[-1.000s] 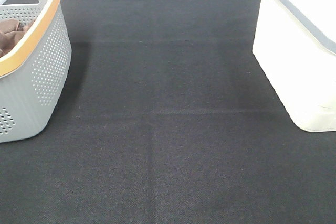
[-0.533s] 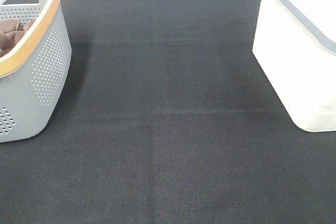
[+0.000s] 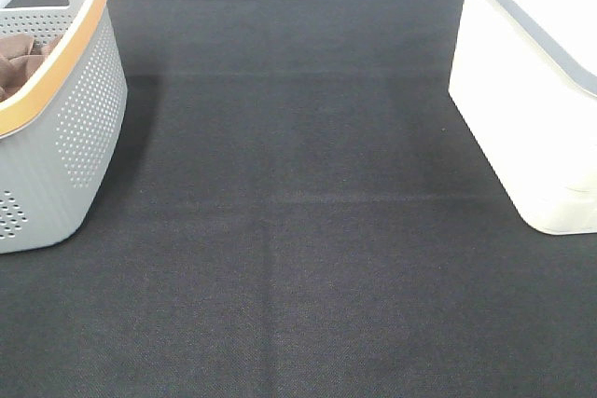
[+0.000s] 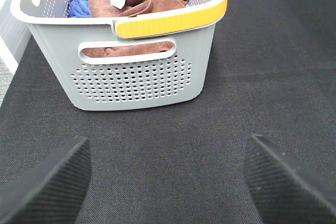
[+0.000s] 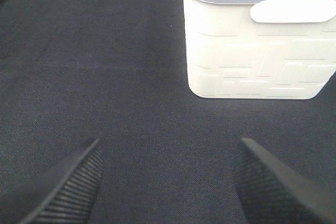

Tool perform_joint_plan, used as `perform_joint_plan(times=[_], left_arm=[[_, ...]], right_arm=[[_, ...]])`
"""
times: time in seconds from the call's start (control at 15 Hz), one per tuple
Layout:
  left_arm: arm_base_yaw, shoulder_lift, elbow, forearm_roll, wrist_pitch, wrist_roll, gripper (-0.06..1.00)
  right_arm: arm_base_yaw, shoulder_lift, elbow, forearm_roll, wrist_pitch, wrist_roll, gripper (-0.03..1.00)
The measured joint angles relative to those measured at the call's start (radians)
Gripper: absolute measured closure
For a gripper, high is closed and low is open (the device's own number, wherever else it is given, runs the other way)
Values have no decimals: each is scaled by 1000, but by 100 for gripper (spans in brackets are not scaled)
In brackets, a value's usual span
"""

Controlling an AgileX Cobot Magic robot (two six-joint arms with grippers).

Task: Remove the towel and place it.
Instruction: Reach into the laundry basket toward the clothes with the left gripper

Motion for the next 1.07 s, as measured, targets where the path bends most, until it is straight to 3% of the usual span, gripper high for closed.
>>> perform_joint_plan(times=[1.07], left_arm=[[0, 0, 0, 0, 0, 0, 18]], right_arm=[[0, 0, 0, 0, 0, 0, 29]])
